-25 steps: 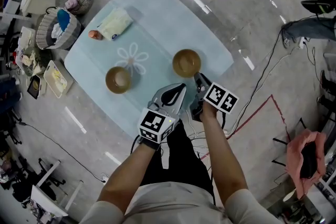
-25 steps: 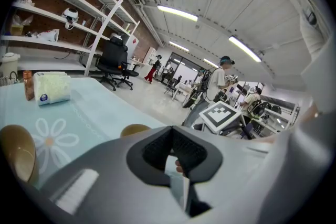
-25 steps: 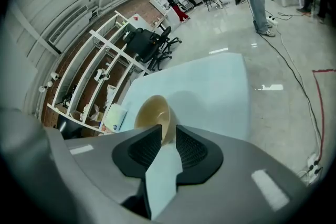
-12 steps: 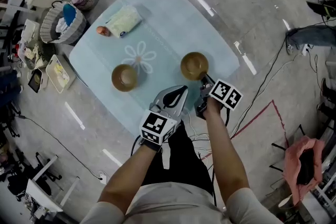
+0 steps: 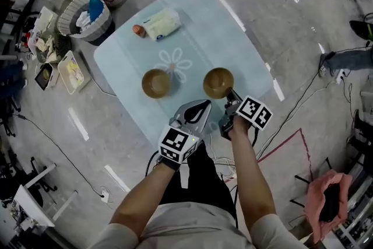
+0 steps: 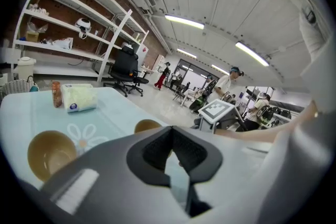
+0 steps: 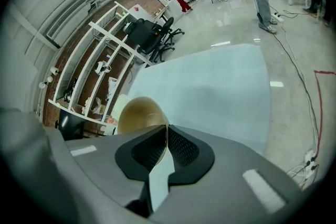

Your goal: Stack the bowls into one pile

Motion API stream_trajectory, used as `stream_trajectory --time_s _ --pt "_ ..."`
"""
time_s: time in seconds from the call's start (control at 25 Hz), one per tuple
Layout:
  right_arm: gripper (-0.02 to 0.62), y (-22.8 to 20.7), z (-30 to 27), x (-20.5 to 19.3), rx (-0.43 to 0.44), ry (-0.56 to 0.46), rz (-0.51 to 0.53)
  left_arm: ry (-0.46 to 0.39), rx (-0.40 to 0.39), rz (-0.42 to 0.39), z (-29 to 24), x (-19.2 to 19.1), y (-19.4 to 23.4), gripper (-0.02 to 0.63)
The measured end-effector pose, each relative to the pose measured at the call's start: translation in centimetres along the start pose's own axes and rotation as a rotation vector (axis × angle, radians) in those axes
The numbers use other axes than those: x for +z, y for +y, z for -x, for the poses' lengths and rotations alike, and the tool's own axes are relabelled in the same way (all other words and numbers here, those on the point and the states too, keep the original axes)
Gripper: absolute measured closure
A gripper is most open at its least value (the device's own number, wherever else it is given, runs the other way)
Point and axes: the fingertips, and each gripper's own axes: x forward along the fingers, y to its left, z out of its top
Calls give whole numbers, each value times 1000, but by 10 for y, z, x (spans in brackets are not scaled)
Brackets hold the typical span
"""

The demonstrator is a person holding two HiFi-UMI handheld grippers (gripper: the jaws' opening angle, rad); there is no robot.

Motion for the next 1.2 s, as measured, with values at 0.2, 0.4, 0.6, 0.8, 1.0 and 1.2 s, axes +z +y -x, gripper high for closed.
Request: stream_trajectory --time_s 0.2,0.4,0.6,0.8,1.0,1.2 --pt "571 47 -8 -31 44 48 42 -34 43 11 35 11 20 600" --pt "571 87 -20 -61 96 99 91 -66 102 20 66 12 40 600" --pt "571 129 -43 -91 133 150 153 -101 156 45 96 15 66 600" --pt "569 155 -68 -122 124 192 215 -119 204 62 130 13 96 600" --pt "569 160 -90 -139 83 205 253 -132 235 80 153 11 119 600" --pt "569 156 -103 -149 48 219 270 -135 242 97 163 9 134 600"
